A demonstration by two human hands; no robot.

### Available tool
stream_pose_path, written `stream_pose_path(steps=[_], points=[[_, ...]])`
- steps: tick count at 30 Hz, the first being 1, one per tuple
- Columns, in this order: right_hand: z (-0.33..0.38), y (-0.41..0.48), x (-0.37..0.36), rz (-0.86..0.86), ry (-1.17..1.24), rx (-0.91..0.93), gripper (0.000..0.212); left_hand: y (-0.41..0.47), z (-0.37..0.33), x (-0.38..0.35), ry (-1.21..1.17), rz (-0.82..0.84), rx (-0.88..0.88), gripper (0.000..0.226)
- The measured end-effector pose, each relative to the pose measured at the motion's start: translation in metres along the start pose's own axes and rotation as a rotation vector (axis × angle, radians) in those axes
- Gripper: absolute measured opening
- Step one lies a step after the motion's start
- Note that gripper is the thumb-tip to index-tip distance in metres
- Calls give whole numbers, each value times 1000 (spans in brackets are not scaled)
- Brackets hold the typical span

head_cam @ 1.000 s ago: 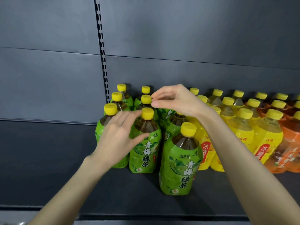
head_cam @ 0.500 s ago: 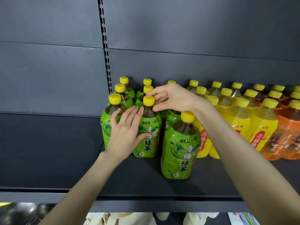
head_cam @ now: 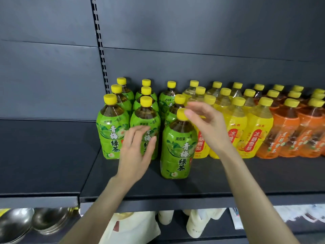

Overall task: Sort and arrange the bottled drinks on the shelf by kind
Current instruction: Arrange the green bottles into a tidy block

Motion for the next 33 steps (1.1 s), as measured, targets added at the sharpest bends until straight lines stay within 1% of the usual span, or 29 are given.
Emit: stream_pose_path(steps=[1, 3, 5, 8, 10, 12, 14, 15, 17, 18, 19, 20, 23, 25, 27, 30, 33], points=[[-8, -15, 3, -24, 6, -28, 42, -7, 0, -11, -91, 64, 81, 41], [-25, -41, 2, -15, 14, -85, 53, -21, 0, -32, -214, 177, 216, 48], [-38, -58, -4, 14, 58, -122, 55, -30, 1, -45, -293, 227, 309, 55], [-44, -68, -7, 14, 87, -118, 51, -40, 4, -53, -356, 250, 404, 64], [-40, -70, -10, 8, 91, -98, 46, -45, 3, -51, -322, 233, 388, 65], [-37, -74, -20, 20, 125, -97, 51, -49, 5, -44, -248, 179, 372, 68], [-34, -78, -36, 58, 148, -109, 62, -55, 13, -36, -268, 123, 441, 78], [-32, -78, -47, 97, 171, -119, 63, -58, 18, -32, -312, 89, 496, 79], [-28, -78, -71, 200, 215, -138, 58, -63, 29, -20, -328, -10, 564, 77], [-26, -77, -79, 227, 218, -145, 55, -64, 32, -13, -307, -50, 573, 78], [-25, -74, -80, 217, 195, -139, 52, -63, 35, -8, -297, -76, 575, 81], [-24, -68, -74, 160, 114, -110, 50, -62, 39, -4, -293, -91, 576, 84], [-21, -44, -37, -60, -329, 21, 52, -60, 51, 5, -286, -129, 590, 89], [-22, -26, -24, -95, -621, 57, 58, -63, 58, 9, -282, -149, 621, 91], [-31, -11, -26, -40, -815, 54, 67, -64, 60, 11, -291, -168, 625, 91], [-40, 7, -35, 49, -964, 48, 79, -62, 63, 9, -300, -162, 633, 91], [-35, 26, -34, 47, -933, 73, 74, -62, 67, 8, -318, -159, 637, 90]])
Point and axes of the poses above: each hand's wrist, its own y-axis towards the middle knuckle, its own x-axis out of the back of the hand, z = x × y, the point moved 9 cm from there along y, towards the middle knuckle, and after that the axes turned 7 degrees about x, right-handed, at the moved point
